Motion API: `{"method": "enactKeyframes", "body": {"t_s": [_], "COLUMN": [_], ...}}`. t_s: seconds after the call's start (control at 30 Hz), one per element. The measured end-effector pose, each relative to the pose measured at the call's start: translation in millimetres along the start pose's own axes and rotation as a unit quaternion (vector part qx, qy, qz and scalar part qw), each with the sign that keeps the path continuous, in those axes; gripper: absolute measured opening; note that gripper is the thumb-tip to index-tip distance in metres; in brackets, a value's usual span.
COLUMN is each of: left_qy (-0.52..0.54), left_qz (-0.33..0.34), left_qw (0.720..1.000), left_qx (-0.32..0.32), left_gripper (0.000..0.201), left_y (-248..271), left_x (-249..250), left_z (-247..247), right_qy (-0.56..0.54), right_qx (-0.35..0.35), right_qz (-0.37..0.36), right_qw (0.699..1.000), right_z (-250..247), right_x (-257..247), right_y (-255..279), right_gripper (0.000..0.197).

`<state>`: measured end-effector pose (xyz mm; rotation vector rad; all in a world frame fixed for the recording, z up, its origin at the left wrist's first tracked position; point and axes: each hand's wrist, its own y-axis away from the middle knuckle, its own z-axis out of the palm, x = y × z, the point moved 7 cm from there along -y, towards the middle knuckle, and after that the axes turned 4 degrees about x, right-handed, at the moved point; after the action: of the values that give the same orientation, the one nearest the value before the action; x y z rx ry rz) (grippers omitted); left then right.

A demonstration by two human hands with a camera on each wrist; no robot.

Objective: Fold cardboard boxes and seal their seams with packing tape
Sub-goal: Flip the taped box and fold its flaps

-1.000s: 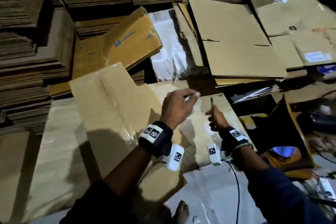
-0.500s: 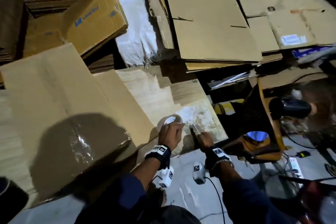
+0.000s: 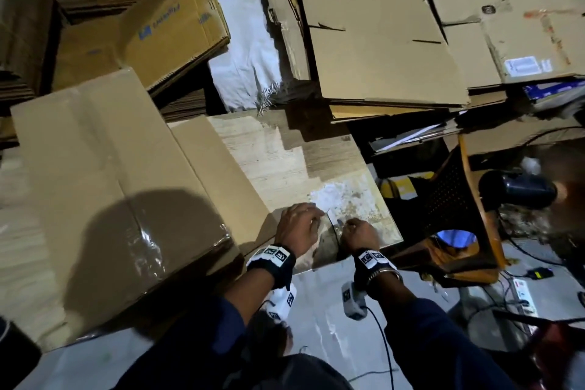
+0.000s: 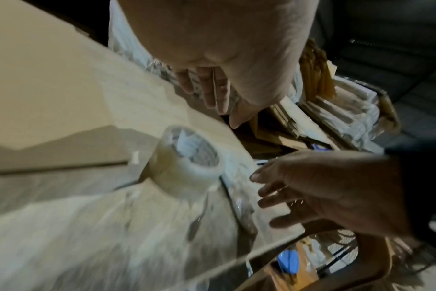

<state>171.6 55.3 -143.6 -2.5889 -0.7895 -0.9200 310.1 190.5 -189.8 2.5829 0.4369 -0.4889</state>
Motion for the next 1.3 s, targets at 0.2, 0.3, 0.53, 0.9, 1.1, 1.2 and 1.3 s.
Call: {"method": "enactKeyframes", "body": {"t_s": [0.2, 0.3, 0.53, 0.9, 1.1, 1.2, 1.3], "left_qy": [0.018, 0.031, 0.016, -0.085, 0.018, 0.003, 0.002], "left_qz": [0.024, 0.014, -0.118, -0.333, -0.429, -0.423, -0.424], "left_qw": [0.998, 0.992, 0.987, 0.932, 0.9, 0.903, 0.903], "left_qx": [0.062, 0.123, 0.105, 0.111, 0.074, 0.071, 0.072], "left_gripper": [0.028, 0.025, 0.032, 0.085, 0.154, 0.149, 0.147], "left_y": [-39, -50, -26, 71, 71, 67, 66], "left_x": [24, 28, -81, -281, -308, -300, -295], "left_z": [-89, -156, -298, -432, -425, -429, -436], "right_qy": [0.031, 0.011, -0.055, 0.022, 0.053, 0.048, 0.038], "right_qx": [-0.001, -0.014, -0.083, -0.137, -0.094, -0.049, -0.049], "right_qz": [-0.109, -0.186, -0.338, -0.274, -0.186, -0.178, -0.168], "right_qw": [0.994, 0.982, 0.936, 0.952, 0.977, 0.982, 0.984], "right_z": [-27, -40, -22, 70, 101, 100, 99], "right_x": [-81, -162, -361, -496, -507, -509, -510], "right_y": [3, 17, 78, 118, 130, 135, 134], "right_gripper": [0.024, 0.022, 0.02, 0.095, 0.159, 0.14, 0.132]}}
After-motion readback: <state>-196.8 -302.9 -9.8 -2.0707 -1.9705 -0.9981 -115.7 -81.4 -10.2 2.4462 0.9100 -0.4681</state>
